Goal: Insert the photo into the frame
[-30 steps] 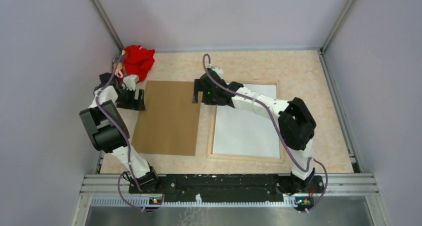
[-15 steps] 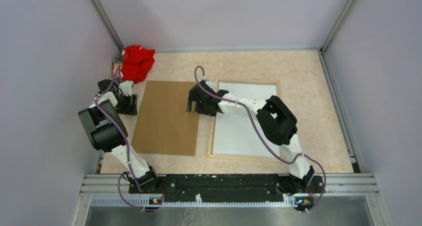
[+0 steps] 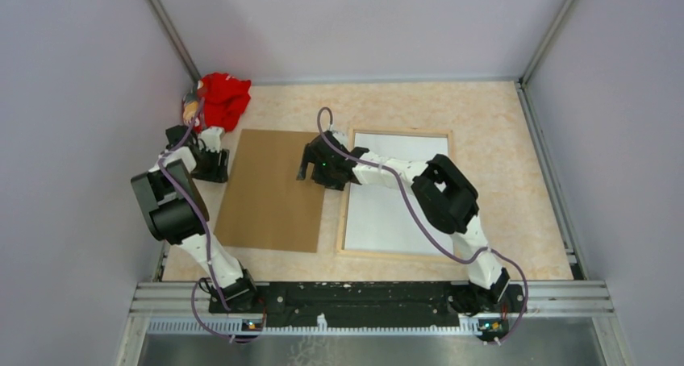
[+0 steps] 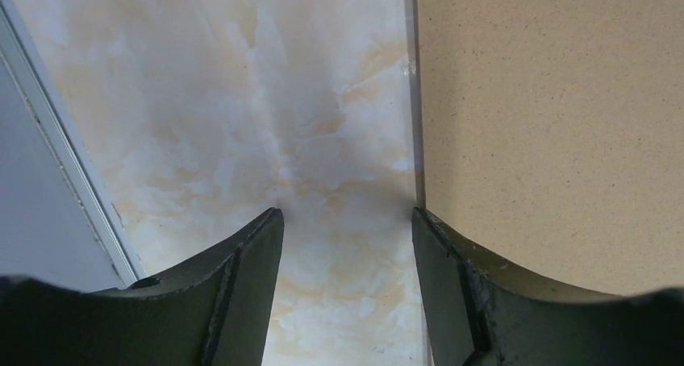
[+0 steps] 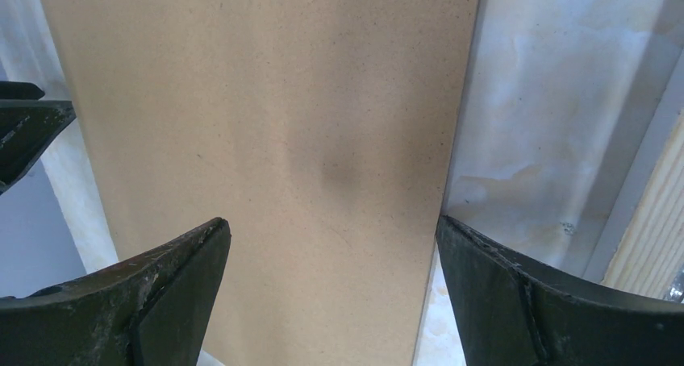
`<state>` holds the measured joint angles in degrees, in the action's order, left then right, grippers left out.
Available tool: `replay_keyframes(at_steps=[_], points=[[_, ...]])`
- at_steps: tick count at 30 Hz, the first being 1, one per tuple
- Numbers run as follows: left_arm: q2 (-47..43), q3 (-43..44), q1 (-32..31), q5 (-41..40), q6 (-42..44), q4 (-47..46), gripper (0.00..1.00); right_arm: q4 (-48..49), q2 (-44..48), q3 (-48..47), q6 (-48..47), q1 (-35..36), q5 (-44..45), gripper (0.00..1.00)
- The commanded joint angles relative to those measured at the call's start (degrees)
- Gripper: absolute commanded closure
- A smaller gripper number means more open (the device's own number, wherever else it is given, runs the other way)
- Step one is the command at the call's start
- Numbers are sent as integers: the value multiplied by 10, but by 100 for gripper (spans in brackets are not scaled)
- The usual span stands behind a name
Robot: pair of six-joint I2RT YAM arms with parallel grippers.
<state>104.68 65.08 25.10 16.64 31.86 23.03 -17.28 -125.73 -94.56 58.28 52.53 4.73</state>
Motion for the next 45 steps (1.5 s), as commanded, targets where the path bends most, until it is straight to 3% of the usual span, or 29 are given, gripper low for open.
replay_keyframes(at_steps=[1, 7, 14, 22, 34, 45], points=[[55, -38, -31, 35, 25, 56, 32, 25, -25, -1, 34, 4, -39, 2], [57, -38, -52, 39, 39, 72, 32, 163, 40, 53, 58, -1, -87, 4], [55, -44, -63, 61, 62, 87, 32, 439, 158, 184, 9, 6, -139, 4], [61, -46, -69, 73, 67, 94, 33, 655, 159, 253, 55, 6, -205, 4], [57, -39, -69, 116, 72, 125, 34, 807, 116, 261, 115, 6, -211, 7], [55, -34, -71, 134, 77, 142, 34, 723, 105, 246, 129, 6, -190, 10]])
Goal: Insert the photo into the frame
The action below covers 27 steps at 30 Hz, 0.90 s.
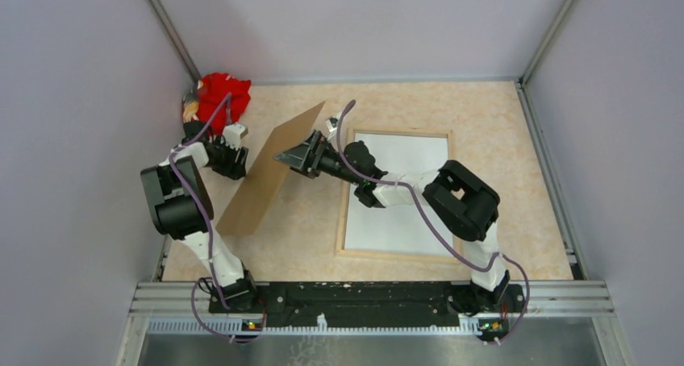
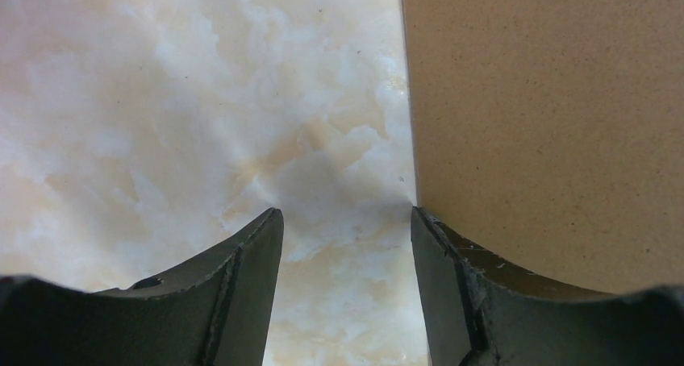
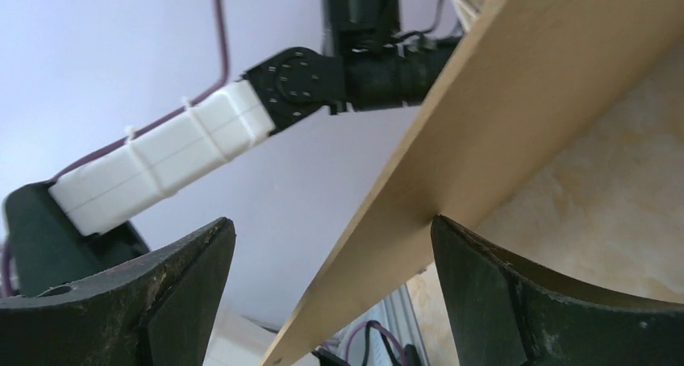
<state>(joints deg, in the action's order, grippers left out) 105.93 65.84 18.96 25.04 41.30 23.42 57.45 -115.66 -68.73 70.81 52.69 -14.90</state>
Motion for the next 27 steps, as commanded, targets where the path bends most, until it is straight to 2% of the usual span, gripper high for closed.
replay_keyframes(at_steps=[1, 4, 6, 10, 13, 14, 18, 21, 25, 27], points=[[42, -43, -10, 48, -18, 136, 34, -34, 14, -6, 1, 4, 14, 11], [37, -46, -10, 37, -20, 126, 34, -76, 51, 15, -19, 2, 45, 17], [33, -43, -10, 28, -22, 120, 34, -142, 75, 18, -33, 1, 58, 29], [19, -7, -12, 29, -19, 136, 24, -283, 96, -7, -50, -3, 73, 68], [-19, 12, -30, 42, -3, 158, 4, -384, 78, -53, -38, -15, 61, 92], [-39, 14, -42, 44, 6, 159, 2, -403, 70, -65, -29, -24, 49, 100], [-110, 66, -99, 69, 30, 200, 1, -451, 47, -104, 15, -63, 19, 100], [-157, 115, -116, 153, 72, 241, 1, -460, 34, -140, 50, -108, -11, 100], [-267, 79, -117, 288, 222, 259, 1, -559, 4, -243, 62, -161, -50, 100], [-327, 49, -119, 320, 304, 276, 1, -572, -5, -274, 74, -180, -60, 100]])
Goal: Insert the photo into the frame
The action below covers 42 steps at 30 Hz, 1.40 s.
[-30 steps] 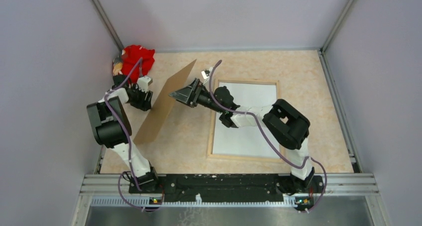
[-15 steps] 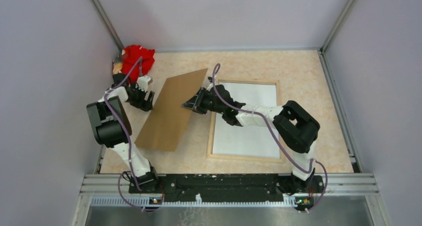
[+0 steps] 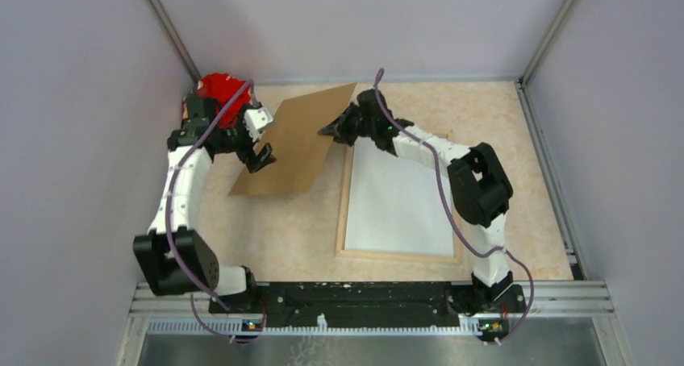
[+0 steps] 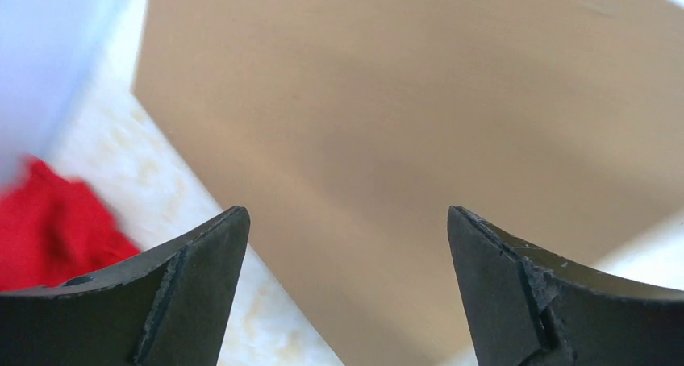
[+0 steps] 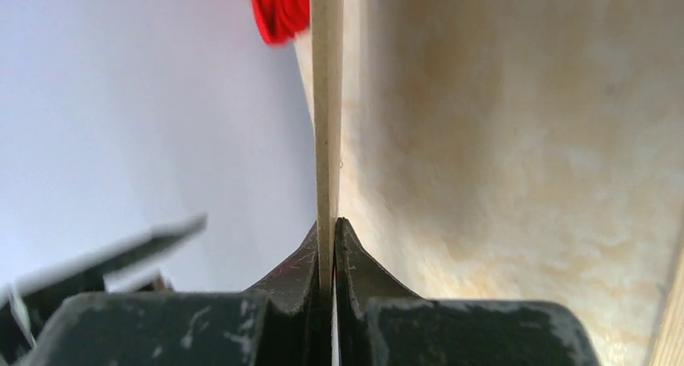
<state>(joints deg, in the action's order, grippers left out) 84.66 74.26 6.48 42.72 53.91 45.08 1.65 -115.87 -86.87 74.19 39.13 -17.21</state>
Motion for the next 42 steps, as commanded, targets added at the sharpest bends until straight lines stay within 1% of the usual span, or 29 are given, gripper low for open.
replay_keyframes(at_steps=[1, 3, 5, 7, 9, 12, 14, 15, 16, 18, 23, 25, 28, 30, 32, 33, 36, 38, 39, 40, 42], points=[[-141, -51, 5, 149, 201, 61, 1, -15, -5, -103, 49, -52, -43, 100], [-190, -74, 0, 154, 244, 69, 1, -29, -12, -124, 65, -64, -59, 100], [-207, -84, -4, 150, 292, 98, 1, -47, -19, -152, 71, -71, -71, 100], [-213, -92, -6, 146, 309, 108, 1, -69, -24, -182, 71, -73, -78, 100], [-228, -110, -7, 147, 300, 75, 1, -82, -22, -195, 73, -73, -85, 100], [-268, -171, -13, 134, 294, -33, 1, -85, -3, -180, 77, -73, -85, 100], [-277, -200, -23, 106, 255, -129, 4, -73, 14, -158, 83, -73, -83, 100], [-274, -201, -24, 95, 206, -173, 5, -67, 23, -148, 85, -72, -83, 100], [-265, -194, -23, 89, 199, -187, 6, -61, 30, -137, 88, -72, -82, 100], [-256, -179, -25, 96, 230, -172, 7, -44, 41, -121, 95, -72, -82, 100], [-272, -211, -57, 62, 246, -225, 9, -20, 56, -95, 112, -66, -93, 100], [-270, -215, -63, 53, 250, -228, 11, -20, 59, -90, 117, -63, -94, 100], [-270, -222, -70, 36, 280, -215, 14, -3, 61, -89, 125, -61, -94, 100], [-275, -230, -80, 26, 275, -237, 17, 1, 62, -91, 131, -61, -93, 100], [-276, -241, -81, 10, 268, -272, 24, 6, 62, -94, 137, -59, -95, 100], [-277, -245, -83, 3, 258, -296, 31, 6, 62, -97, 138, -58, -96, 100], [-277, -266, -85, -25, 223, -388, 63, 13, 60, -106, 135, -57, -99, 100], [-276, -282, -87, -51, 202, -466, 80, 19, 59, -116, 120, -56, -109, 100], [-274, -285, -87, -60, 193, -494, 91, 12, 59, -126, 101, -56, -112, 99], [-271, -283, -87, -68, 188, -515, 100, 1, 59, -140, 72, -56, -116, 93], [-265, -261, -87, -79, 173, -523, 100, -50, 55, -180, 3, -59, -132, 77]])
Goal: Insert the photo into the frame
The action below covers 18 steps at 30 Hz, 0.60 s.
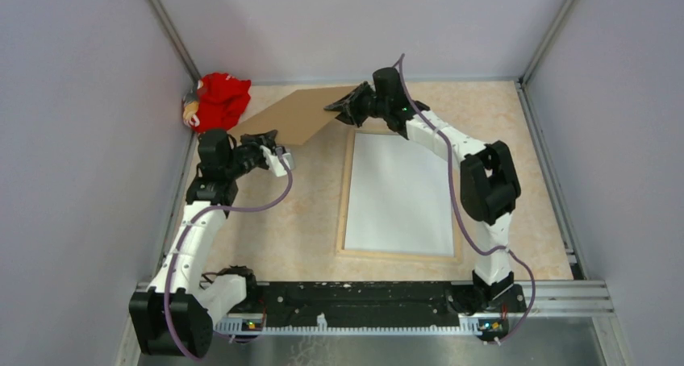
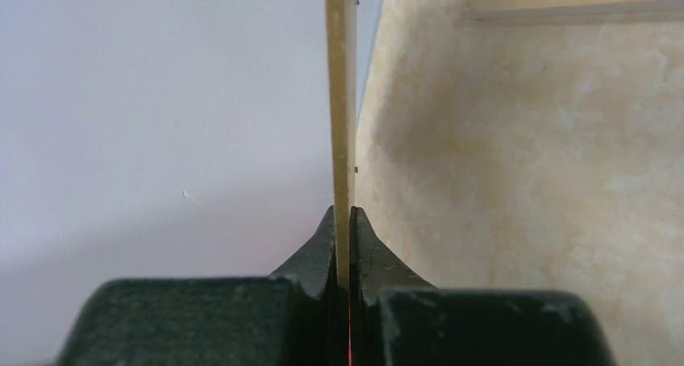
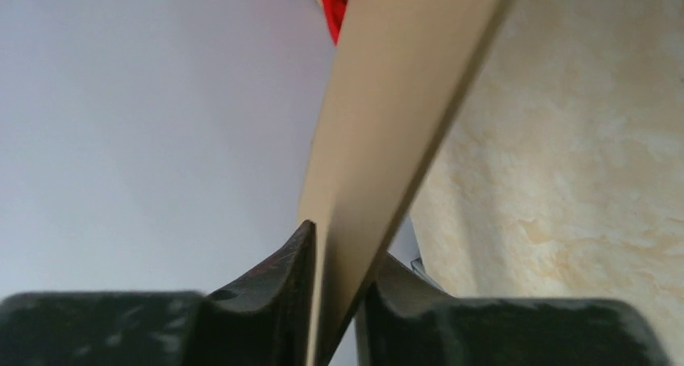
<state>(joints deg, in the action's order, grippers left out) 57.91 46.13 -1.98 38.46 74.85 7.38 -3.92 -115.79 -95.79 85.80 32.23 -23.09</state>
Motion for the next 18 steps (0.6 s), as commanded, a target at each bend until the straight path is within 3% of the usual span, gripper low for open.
replay_keyframes(at_steps=[1, 5, 8, 13, 18], points=[[5, 29, -2, -39, -44, -145, 100, -11, 57, -105, -152, 9, -88, 69], [0, 66, -2, -10, -51, -129, 100, -167, 98, -166, -404, 2, -82, 45], [7, 127, -2, 55, -43, -34, 100, -225, 174, -144, -605, 0, -45, 29], [38, 235, -2, 141, -41, 132, 100, -147, 355, 48, -874, 2, -7, 3], [59, 303, -2, 208, 55, 299, 100, -110, 474, 159, -1075, 29, -67, 1]])
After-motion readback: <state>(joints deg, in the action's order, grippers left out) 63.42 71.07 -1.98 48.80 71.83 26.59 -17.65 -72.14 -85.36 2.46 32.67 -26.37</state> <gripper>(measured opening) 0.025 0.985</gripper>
